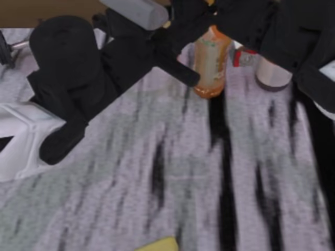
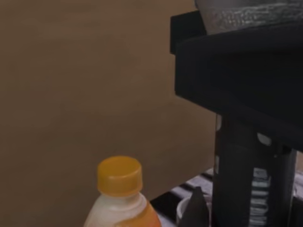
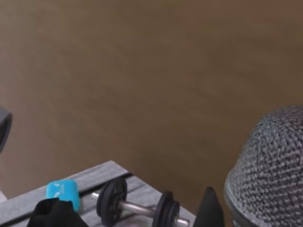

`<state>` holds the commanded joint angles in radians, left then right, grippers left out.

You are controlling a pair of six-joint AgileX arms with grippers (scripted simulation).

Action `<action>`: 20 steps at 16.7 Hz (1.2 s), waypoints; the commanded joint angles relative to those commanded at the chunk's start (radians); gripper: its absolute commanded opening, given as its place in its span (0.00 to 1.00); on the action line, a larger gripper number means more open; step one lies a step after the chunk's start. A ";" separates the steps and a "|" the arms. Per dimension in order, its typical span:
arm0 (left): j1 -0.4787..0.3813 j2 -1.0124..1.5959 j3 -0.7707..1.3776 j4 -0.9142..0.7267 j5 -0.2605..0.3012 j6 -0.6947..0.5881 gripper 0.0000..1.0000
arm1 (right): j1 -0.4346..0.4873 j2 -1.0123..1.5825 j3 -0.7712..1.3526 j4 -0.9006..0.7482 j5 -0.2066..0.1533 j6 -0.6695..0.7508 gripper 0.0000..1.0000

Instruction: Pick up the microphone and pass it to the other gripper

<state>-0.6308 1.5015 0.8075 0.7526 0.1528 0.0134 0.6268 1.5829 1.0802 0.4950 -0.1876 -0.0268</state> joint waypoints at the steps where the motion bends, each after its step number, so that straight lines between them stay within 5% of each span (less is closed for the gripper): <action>1: 0.000 0.000 0.000 0.000 0.000 0.000 0.00 | 0.000 0.000 0.000 0.000 0.000 0.000 0.17; 4: 0.000 0.000 0.000 0.000 0.000 0.000 0.00 | 0.000 0.000 0.000 0.000 0.000 0.000 0.00; 12: 0.000 0.000 0.000 0.000 0.000 0.000 0.00 | 0.000 0.000 0.000 0.000 0.000 0.000 0.00; 20: 0.000 0.000 0.000 0.000 0.000 0.000 0.60 | 0.000 0.000 0.000 0.000 0.000 0.000 0.00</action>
<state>-0.6308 1.5015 0.8075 0.7526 0.1528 0.0134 0.6268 1.5829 1.0802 0.4950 -0.1876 -0.0268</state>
